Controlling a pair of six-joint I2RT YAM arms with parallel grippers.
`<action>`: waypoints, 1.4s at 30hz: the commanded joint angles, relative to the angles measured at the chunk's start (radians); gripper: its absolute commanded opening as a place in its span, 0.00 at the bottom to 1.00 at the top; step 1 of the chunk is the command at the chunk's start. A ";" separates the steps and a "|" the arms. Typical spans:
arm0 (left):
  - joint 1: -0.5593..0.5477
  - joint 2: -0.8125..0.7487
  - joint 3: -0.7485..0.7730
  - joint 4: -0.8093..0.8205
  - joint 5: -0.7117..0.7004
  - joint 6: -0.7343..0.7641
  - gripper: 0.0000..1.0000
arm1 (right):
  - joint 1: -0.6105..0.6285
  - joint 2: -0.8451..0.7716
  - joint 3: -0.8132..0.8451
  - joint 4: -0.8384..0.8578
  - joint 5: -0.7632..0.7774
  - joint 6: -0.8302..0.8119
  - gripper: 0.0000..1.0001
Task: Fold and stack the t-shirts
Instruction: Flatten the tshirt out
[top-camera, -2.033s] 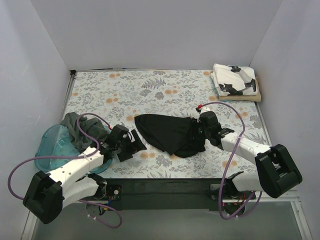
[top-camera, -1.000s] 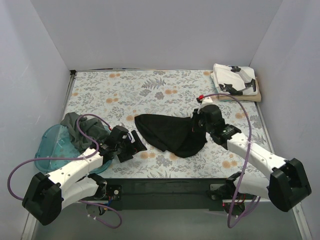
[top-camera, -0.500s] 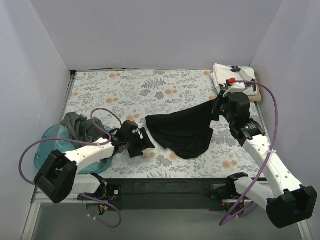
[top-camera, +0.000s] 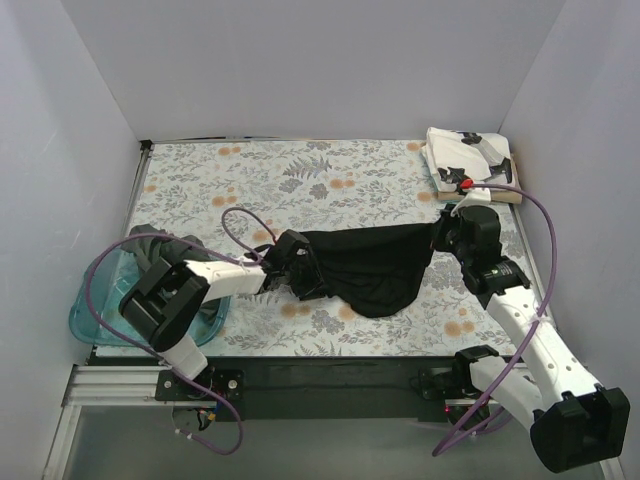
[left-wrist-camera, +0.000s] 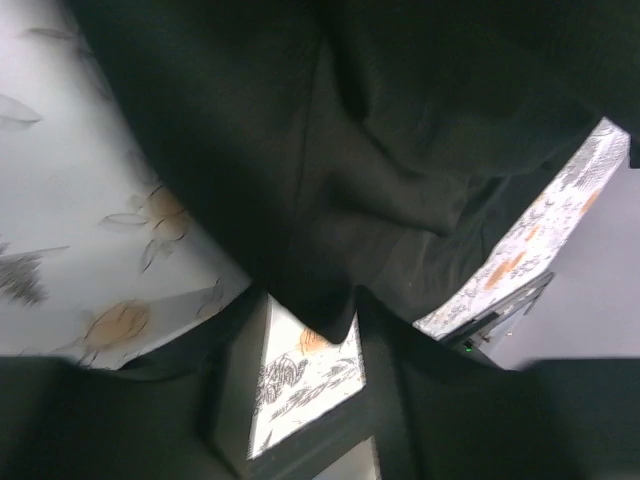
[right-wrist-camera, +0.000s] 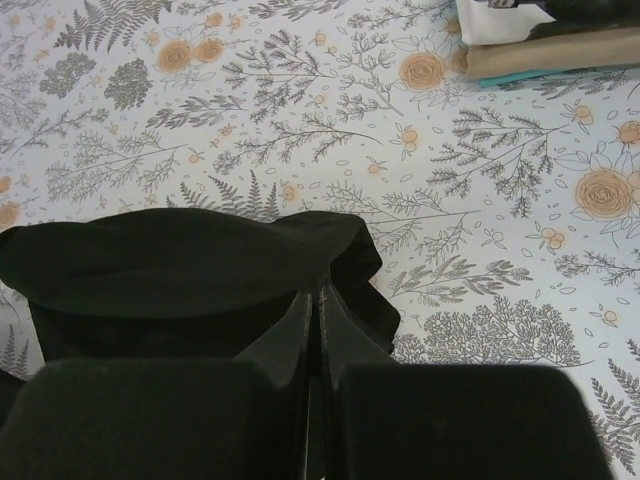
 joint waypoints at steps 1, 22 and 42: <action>-0.022 0.072 0.082 0.032 0.009 -0.010 0.35 | -0.017 -0.028 -0.016 0.019 0.001 0.000 0.01; -0.020 -0.521 0.509 -0.749 -0.953 0.042 0.00 | -0.158 -0.204 0.384 -0.277 0.265 -0.081 0.01; -0.017 -0.843 0.724 -0.625 -0.942 0.299 0.00 | -0.158 -0.289 0.699 -0.395 0.161 -0.150 0.01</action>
